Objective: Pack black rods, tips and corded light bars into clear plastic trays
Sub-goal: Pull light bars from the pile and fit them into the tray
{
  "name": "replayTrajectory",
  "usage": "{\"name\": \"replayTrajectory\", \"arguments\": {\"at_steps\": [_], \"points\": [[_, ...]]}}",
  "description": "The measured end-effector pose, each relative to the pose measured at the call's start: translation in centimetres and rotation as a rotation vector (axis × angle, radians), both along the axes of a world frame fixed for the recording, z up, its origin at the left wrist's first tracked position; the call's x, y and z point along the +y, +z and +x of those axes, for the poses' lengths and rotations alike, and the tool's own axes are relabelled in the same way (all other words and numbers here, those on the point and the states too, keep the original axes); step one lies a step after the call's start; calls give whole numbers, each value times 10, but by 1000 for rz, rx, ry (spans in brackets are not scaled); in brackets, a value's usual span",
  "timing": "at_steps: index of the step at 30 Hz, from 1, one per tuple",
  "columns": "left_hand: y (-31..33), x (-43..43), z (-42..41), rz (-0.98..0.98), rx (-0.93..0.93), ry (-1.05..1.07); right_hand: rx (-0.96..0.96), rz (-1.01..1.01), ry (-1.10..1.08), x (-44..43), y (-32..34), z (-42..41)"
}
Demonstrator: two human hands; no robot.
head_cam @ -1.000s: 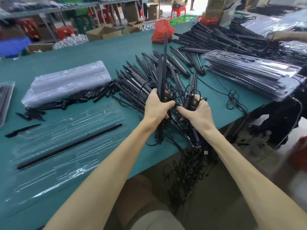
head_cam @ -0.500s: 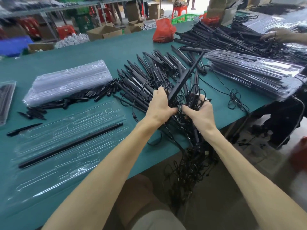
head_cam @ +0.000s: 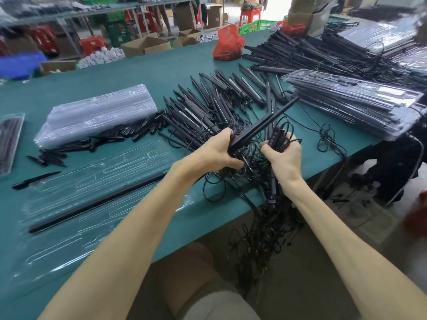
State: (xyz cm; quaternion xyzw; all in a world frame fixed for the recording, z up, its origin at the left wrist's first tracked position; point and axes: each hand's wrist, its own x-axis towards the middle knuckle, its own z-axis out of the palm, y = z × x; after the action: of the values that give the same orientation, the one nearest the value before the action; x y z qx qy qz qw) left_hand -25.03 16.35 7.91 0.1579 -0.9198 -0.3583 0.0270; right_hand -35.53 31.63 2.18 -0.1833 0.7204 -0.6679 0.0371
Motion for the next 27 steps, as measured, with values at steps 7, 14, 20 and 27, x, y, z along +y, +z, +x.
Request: {"name": "replayTrajectory", "arguments": {"at_steps": [7, 14, 20, 27], "points": [[4, -7, 13, 179, 57, 83, -9, 19, -9, 1, -2, -2], [3, 3, 14, 325, 251, 270, -32, 32, -6, 5, 2, -1], [13, 22, 5, 500, 414, 367, -44, 44, 10, 11, 6, -2], [33, 43, -7, 414, 510, 361, -92, 53, 109, 17, 19, -6]]}}
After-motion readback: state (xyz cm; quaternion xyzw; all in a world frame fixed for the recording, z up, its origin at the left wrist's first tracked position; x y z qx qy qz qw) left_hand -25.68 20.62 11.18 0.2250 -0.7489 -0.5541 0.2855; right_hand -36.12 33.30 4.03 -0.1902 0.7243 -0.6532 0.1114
